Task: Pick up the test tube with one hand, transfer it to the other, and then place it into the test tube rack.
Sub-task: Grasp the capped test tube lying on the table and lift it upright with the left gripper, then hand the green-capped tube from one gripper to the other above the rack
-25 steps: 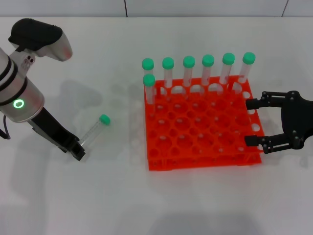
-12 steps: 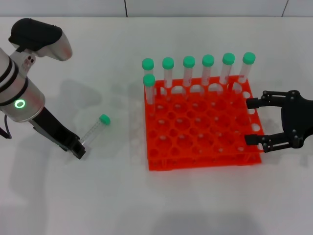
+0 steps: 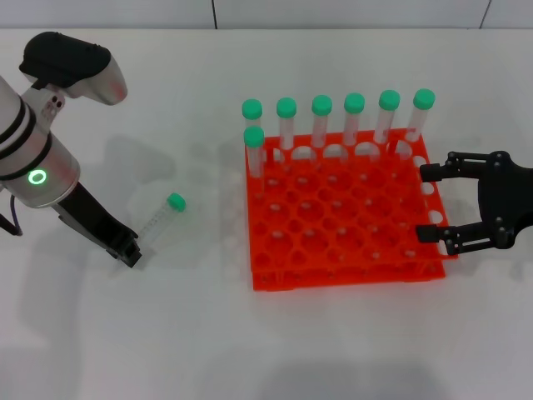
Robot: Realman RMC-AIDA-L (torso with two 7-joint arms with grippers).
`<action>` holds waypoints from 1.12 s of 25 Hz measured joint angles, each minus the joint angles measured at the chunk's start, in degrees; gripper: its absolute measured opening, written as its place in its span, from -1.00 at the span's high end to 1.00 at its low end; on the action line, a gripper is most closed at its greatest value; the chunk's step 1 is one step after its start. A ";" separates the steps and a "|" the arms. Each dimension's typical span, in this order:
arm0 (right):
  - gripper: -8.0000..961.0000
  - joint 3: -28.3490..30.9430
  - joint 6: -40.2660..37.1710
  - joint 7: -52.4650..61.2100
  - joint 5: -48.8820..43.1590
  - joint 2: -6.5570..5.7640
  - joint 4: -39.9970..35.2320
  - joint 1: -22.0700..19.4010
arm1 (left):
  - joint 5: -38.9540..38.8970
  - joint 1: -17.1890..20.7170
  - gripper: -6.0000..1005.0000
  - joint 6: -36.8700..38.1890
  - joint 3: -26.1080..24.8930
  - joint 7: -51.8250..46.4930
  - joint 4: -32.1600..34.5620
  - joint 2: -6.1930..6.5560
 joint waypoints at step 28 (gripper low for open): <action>-0.81 2.47 -0.51 -0.22 0.86 0.15 -0.16 -1.64 | -38.69 18.99 0.60 -23.74 4.92 25.83 31.35 -0.34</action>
